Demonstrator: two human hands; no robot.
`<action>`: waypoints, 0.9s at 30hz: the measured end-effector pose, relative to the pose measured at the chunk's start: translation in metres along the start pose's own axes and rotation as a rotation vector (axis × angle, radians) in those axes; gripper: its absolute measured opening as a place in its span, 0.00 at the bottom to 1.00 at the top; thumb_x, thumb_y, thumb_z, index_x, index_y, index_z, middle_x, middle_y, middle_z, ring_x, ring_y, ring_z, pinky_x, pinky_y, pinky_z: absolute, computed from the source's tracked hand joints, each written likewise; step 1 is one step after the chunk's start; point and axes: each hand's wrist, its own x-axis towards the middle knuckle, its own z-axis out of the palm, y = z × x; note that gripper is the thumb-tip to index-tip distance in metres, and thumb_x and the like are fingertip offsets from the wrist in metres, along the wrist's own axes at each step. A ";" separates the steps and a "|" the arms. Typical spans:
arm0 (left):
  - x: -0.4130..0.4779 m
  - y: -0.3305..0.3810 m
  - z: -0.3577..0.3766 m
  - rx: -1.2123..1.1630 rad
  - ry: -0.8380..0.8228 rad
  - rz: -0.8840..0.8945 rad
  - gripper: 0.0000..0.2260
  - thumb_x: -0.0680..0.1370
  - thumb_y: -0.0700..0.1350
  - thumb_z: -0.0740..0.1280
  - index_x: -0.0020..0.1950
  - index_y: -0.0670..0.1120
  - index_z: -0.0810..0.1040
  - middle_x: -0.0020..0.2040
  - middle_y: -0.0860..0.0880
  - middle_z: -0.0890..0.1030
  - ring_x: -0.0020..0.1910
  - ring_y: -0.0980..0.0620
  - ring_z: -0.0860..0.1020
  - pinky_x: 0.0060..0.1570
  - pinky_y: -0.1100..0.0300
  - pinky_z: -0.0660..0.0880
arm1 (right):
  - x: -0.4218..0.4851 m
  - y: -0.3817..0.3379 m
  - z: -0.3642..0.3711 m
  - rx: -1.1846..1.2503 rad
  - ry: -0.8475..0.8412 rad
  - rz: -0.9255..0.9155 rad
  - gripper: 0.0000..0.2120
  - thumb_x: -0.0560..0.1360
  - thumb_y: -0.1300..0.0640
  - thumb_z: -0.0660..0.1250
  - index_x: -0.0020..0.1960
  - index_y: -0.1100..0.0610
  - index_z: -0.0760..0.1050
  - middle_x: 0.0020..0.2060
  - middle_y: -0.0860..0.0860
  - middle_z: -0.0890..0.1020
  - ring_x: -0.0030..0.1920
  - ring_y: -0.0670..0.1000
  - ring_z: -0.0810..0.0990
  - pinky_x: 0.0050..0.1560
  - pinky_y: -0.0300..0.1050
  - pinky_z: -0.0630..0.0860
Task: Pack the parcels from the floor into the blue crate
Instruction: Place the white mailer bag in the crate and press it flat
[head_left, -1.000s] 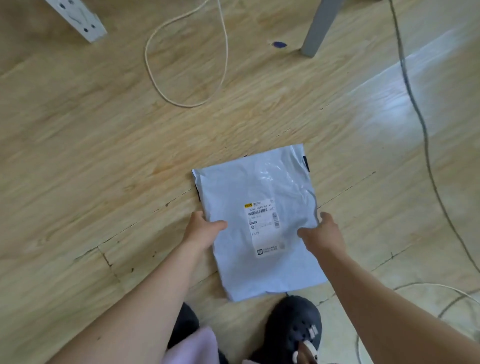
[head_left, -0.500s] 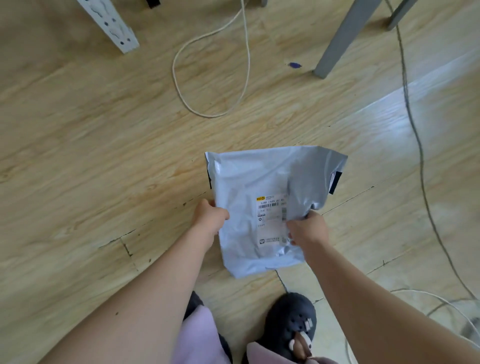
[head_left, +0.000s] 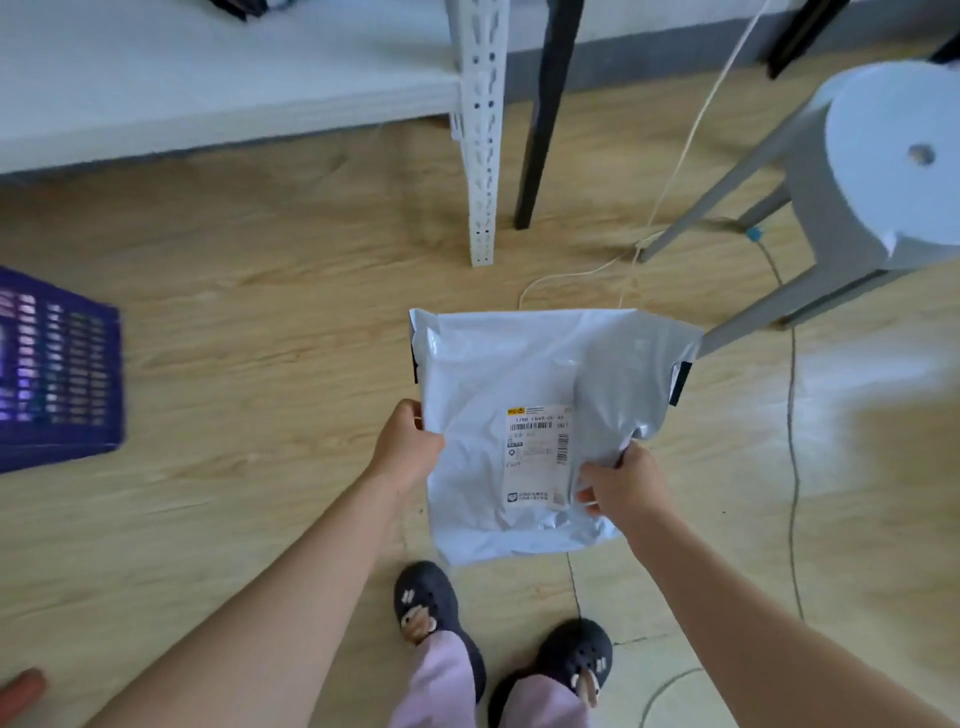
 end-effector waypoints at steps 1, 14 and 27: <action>-0.012 0.006 -0.020 -0.017 0.018 0.004 0.10 0.74 0.34 0.62 0.53 0.43 0.70 0.53 0.43 0.78 0.51 0.42 0.78 0.51 0.48 0.76 | -0.017 -0.018 0.003 -0.019 -0.017 -0.023 0.07 0.66 0.66 0.61 0.43 0.60 0.72 0.29 0.54 0.82 0.38 0.61 0.84 0.46 0.61 0.80; -0.094 -0.002 -0.296 -0.195 0.292 0.082 0.09 0.75 0.36 0.63 0.53 0.45 0.69 0.47 0.48 0.76 0.46 0.47 0.76 0.39 0.57 0.73 | -0.180 -0.196 0.143 -0.322 -0.145 -0.331 0.17 0.70 0.65 0.63 0.59 0.61 0.70 0.38 0.57 0.83 0.38 0.57 0.83 0.45 0.55 0.81; -0.030 -0.060 -0.498 -0.404 0.507 -0.095 0.19 0.68 0.35 0.60 0.57 0.40 0.75 0.50 0.41 0.81 0.49 0.41 0.79 0.45 0.53 0.75 | -0.204 -0.333 0.347 -0.563 -0.364 -0.472 0.08 0.72 0.65 0.61 0.50 0.58 0.73 0.42 0.57 0.82 0.43 0.59 0.82 0.48 0.56 0.80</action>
